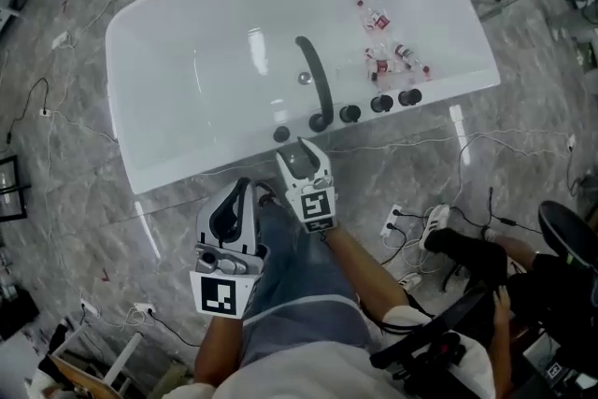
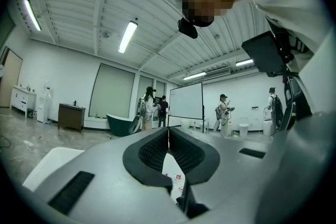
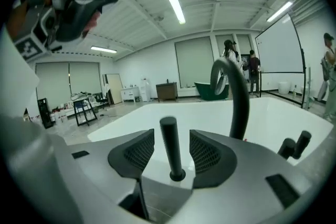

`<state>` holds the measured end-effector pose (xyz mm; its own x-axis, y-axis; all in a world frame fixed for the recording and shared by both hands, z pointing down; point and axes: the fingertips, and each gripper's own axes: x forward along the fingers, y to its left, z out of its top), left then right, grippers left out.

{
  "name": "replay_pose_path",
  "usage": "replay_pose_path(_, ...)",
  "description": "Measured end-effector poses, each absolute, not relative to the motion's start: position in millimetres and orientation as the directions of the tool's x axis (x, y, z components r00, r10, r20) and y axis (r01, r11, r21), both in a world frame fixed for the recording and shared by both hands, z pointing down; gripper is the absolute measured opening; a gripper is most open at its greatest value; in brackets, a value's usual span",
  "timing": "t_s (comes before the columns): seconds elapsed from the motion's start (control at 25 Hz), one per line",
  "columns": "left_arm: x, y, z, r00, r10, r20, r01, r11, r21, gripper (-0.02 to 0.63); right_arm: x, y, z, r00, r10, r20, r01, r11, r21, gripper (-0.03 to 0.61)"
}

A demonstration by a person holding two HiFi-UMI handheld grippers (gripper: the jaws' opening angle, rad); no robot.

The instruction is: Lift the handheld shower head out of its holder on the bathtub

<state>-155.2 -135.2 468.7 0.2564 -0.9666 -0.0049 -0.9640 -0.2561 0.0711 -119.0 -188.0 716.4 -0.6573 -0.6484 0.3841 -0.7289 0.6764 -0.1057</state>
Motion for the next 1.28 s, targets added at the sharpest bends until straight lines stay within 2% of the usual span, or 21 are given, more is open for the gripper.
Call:
replay_pose_path(0.2, -160, -195, 572, 0.326, -0.944, 0.045, -0.945, -0.324, 0.055, 0.018, -139, -244, 855, -0.619, -0.628, 0.471, -0.732, 0.679, -0.058, 0.209)
replay_pose_path(0.32, -168, -208, 604, 0.339, -0.939, 0.06, -0.94, -0.336, 0.051, 0.018, -142, -266, 913, -0.569, -0.634, 0.524, -0.752, 0.659, -0.019, 0.209)
replay_pose_path(0.36, -169, -208, 608, 0.343, -0.937, 0.064, -0.939, -0.34, 0.047, 0.018, -142, -270, 925, -0.559, -0.636, 0.532, -0.755, 0.656, -0.008, 0.207)
replay_pose_path(0.48, -180, -218, 614, 0.35, -0.932, 0.091, -0.937, -0.349, 0.021, 0.018, -147, -281, 940, -0.56, -0.631, 0.537, -0.744, 0.669, 0.01, 0.14)
replay_pose_path(0.6, -191, -234, 614, 0.358, -0.928, 0.101, -0.933, -0.36, 0.002, 0.018, -146, -289, 938, -0.55, -0.633, 0.545, -0.758, 0.652, -0.008, 0.138)
replay_pose_path(0.72, -183, -242, 603, 0.362, -0.929, 0.073, -0.932, -0.361, 0.02, 0.018, -131, -290, 907, -0.551, -0.659, 0.512, -0.774, 0.633, -0.018, 0.138)
replay_pose_path(0.88, -175, -223, 575, 0.394, -0.917, 0.063, -0.919, -0.392, 0.033, 0.018, -120, -267, 824, -0.572, -0.688, 0.447, -0.786, 0.616, -0.057, 0.138)
replay_pose_path(1.04, -177, -194, 514, 0.444, -0.896, 0.012, -0.887, -0.438, 0.15, 0.018, -121, -228, 704, -0.608, -0.703, 0.369, -0.776, 0.625, -0.088, 0.138)
replay_pose_path(1.28, -178, -128, 393, 0.546, -0.835, -0.074, -0.815, -0.549, 0.186, 0.018, -113, -145, 507, -0.609, -0.756, 0.239, -0.781, 0.624, -0.017, 0.138)
